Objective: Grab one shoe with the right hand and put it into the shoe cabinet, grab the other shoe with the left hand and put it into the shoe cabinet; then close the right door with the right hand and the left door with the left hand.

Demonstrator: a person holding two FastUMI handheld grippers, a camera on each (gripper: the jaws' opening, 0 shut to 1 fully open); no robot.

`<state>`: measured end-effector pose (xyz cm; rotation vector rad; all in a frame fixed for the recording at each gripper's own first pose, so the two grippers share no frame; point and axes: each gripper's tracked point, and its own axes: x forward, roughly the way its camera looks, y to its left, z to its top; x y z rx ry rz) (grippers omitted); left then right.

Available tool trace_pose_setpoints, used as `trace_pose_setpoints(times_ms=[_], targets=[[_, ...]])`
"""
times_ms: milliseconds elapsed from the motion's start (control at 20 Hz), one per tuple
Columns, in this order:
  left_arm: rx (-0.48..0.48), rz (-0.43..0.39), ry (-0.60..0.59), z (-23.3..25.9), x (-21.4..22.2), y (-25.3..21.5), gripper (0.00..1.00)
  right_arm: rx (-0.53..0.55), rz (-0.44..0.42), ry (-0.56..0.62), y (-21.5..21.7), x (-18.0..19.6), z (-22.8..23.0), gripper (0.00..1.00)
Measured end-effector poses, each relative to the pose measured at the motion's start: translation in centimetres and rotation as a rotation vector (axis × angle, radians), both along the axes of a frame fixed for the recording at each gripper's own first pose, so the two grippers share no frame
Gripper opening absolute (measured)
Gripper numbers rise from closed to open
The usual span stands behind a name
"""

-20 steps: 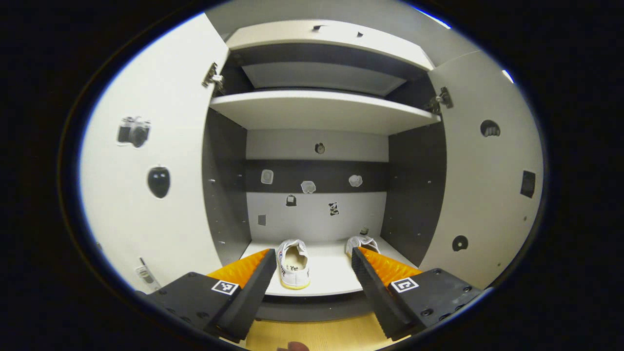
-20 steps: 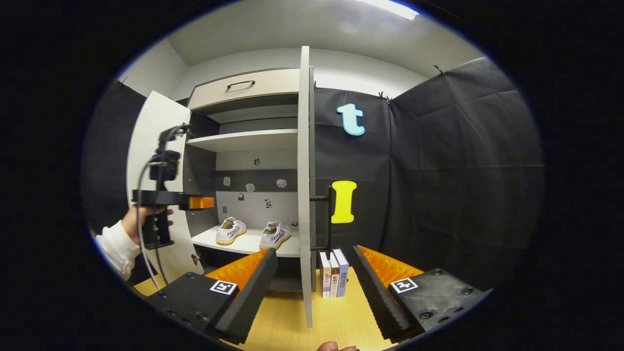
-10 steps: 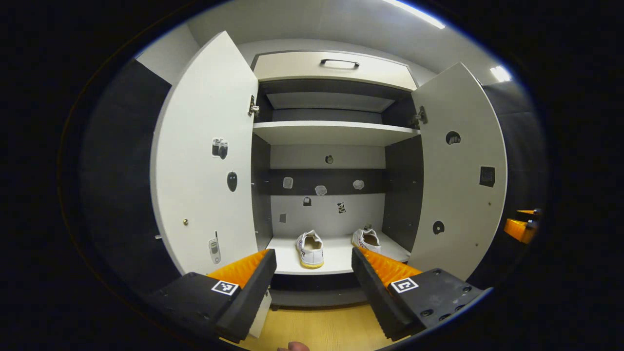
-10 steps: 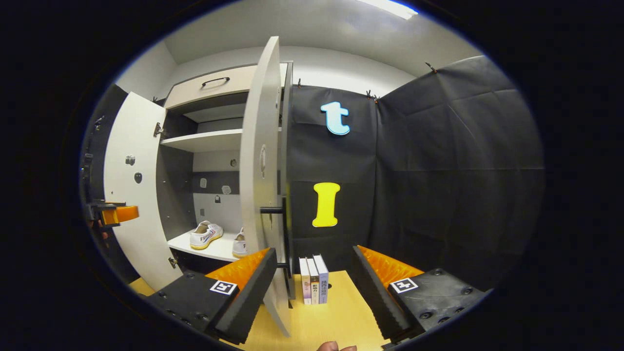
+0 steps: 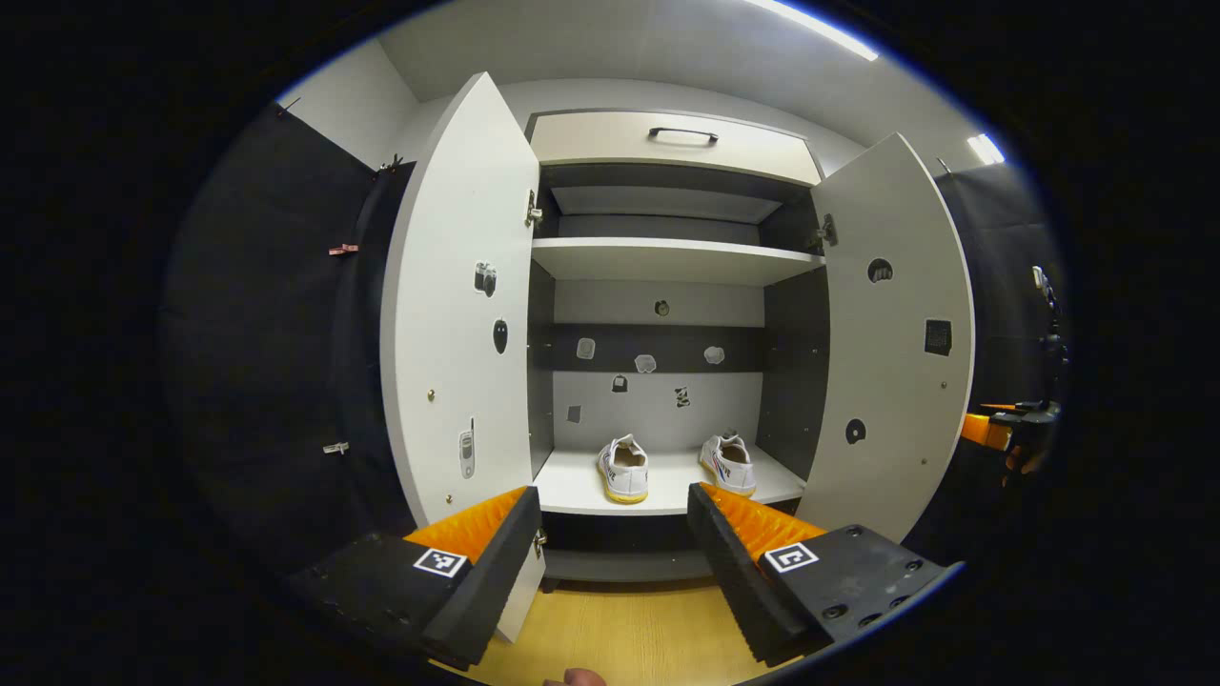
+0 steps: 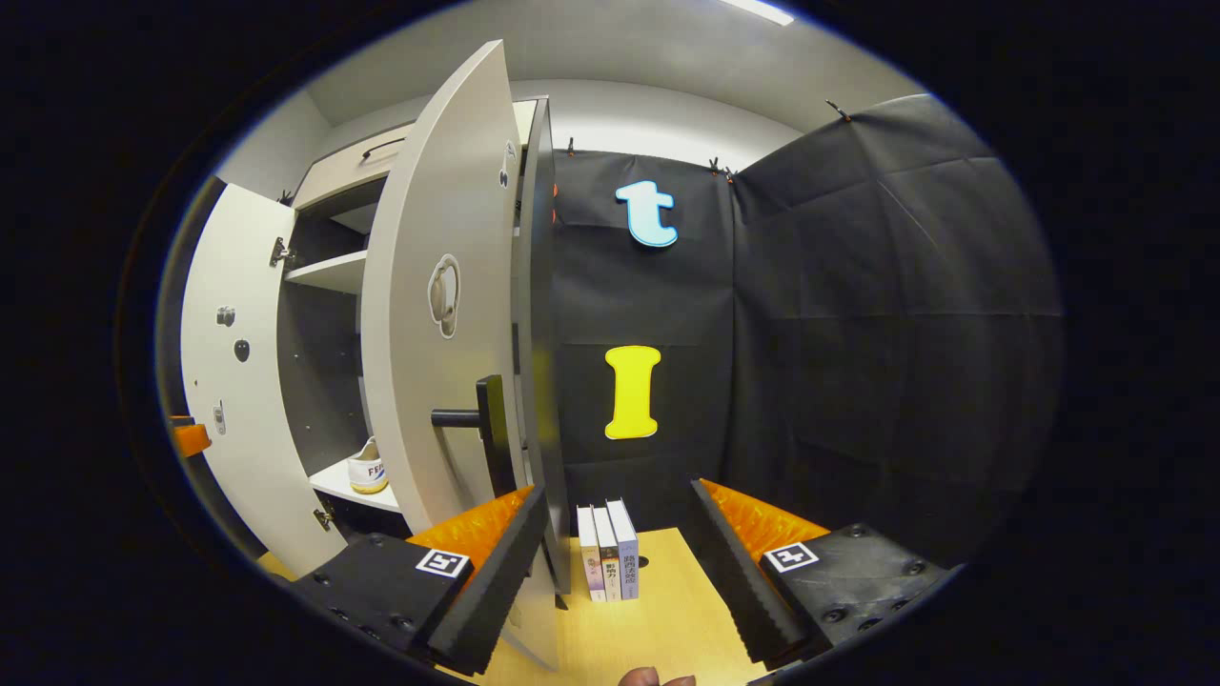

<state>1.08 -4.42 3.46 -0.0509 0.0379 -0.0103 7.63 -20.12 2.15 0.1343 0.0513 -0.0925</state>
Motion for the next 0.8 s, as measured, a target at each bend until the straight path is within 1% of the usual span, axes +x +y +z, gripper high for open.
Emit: trace_pose_setpoints(times_ms=[200, 300, 350, 450, 700, 800], targets=[[-0.007, 0.030, -0.007, 0.0, -0.5, 2.8, 0.97, -0.020, -0.012, -0.005, 1.6, -0.2, 0.1, 0.96], [-0.009, 0.048, -0.009, -0.2, -0.9, 4.4, 0.97, -0.013, 0.000, -0.006, 3.4, -0.5, 0.2, 0.97], [-0.011, 0.060, -0.007, -0.3, -1.2, 5.4, 0.97, -0.007, 0.017, -0.007, 4.6, -0.6, 0.2, 0.97], [-0.018, 0.078, -0.001, -0.7, -0.4, 7.6, 0.97, -0.003, 0.056, -0.008, 7.3, -0.5, 0.2, 0.96], [-0.037, 0.128, 0.010, -0.9, -1.6, 12.6, 0.97, 0.005, 0.183, -0.002, 15.3, 0.0, -0.1, 0.96], [-0.033, 0.153, 0.015, -1.3, -1.7, 14.6, 0.97, 0.027, 0.230, 0.005, 18.4, -0.4, -0.1, 0.98]])
